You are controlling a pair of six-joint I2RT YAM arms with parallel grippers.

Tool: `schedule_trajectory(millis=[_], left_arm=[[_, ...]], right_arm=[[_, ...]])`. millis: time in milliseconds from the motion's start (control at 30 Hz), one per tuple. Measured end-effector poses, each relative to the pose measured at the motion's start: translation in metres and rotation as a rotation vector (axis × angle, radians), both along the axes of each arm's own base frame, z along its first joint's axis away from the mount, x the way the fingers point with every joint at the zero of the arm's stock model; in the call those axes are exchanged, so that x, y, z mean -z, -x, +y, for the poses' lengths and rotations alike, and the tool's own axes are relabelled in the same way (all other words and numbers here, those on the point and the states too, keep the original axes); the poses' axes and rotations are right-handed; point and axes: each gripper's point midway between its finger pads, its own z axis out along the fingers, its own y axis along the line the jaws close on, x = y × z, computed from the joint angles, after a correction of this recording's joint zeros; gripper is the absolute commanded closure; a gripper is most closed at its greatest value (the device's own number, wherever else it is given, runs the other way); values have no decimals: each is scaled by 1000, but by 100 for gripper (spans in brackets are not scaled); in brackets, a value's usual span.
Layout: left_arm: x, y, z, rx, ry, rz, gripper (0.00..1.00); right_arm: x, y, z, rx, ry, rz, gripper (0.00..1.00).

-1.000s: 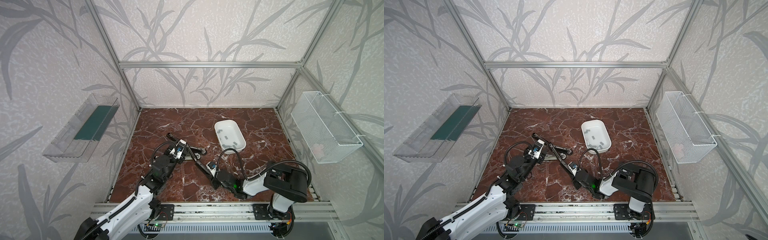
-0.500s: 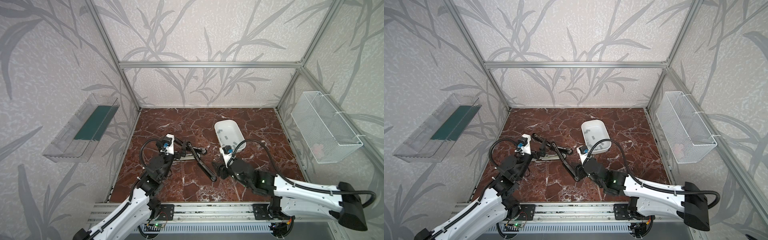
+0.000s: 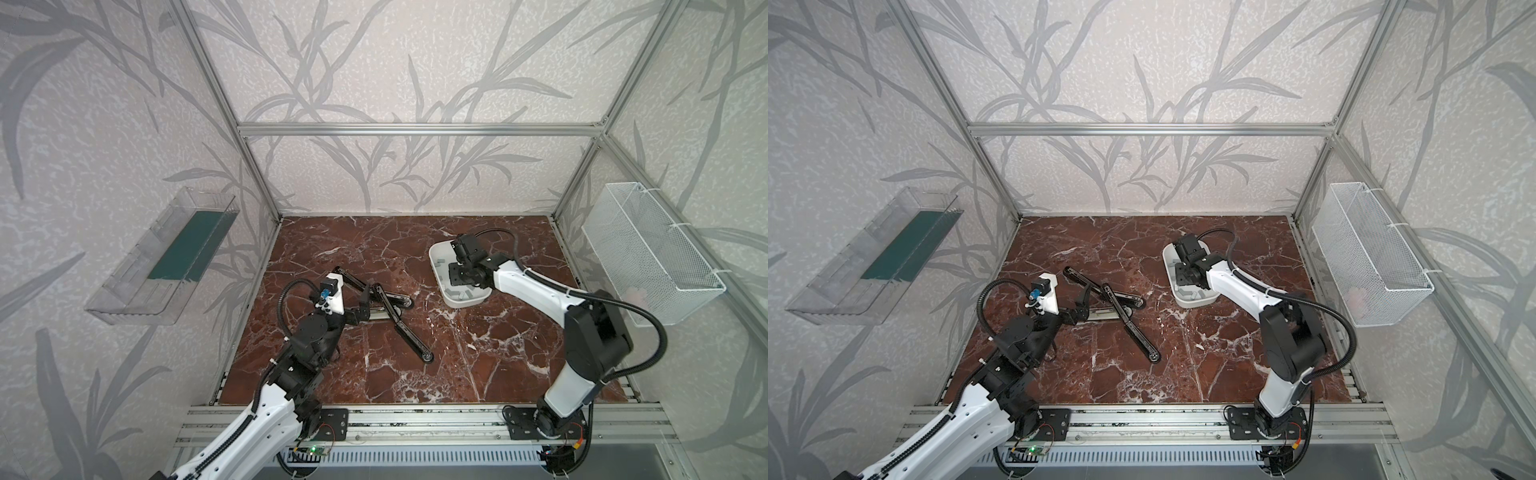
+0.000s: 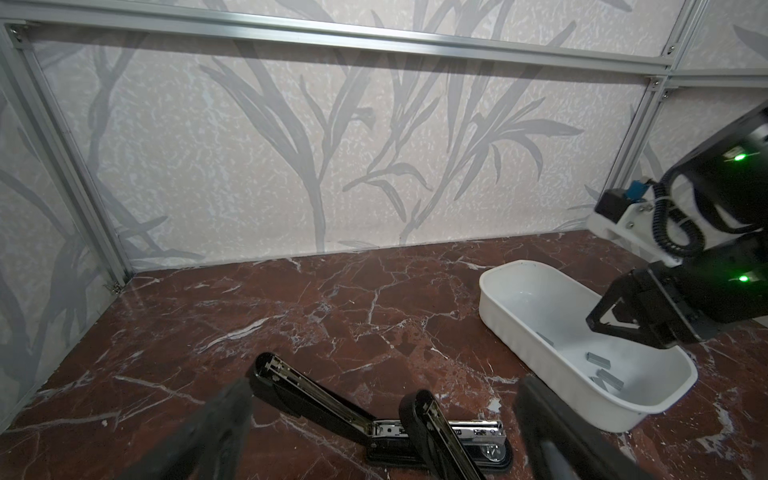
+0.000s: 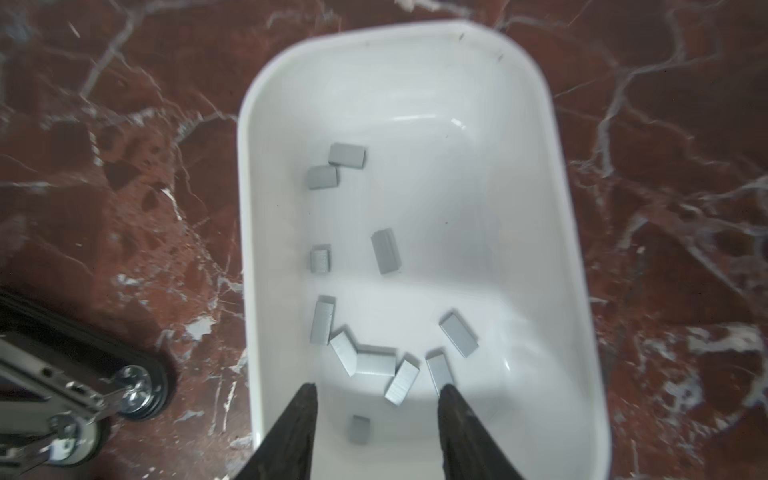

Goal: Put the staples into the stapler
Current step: 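Open the right gripper off the stapler and move it into the white staple tray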

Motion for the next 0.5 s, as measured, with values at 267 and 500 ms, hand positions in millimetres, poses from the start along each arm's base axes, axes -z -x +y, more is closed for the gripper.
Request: schedule_trajectory(millis=[267, 500], left_arm=[[4, -1, 2, -13, -11, 17, 1], [3, 0, 7, -33, -15, 13, 1]], right_arm=[[52, 11, 2, -53, 62, 197, 57], [56, 67, -6, -72, 69, 259, 57]])
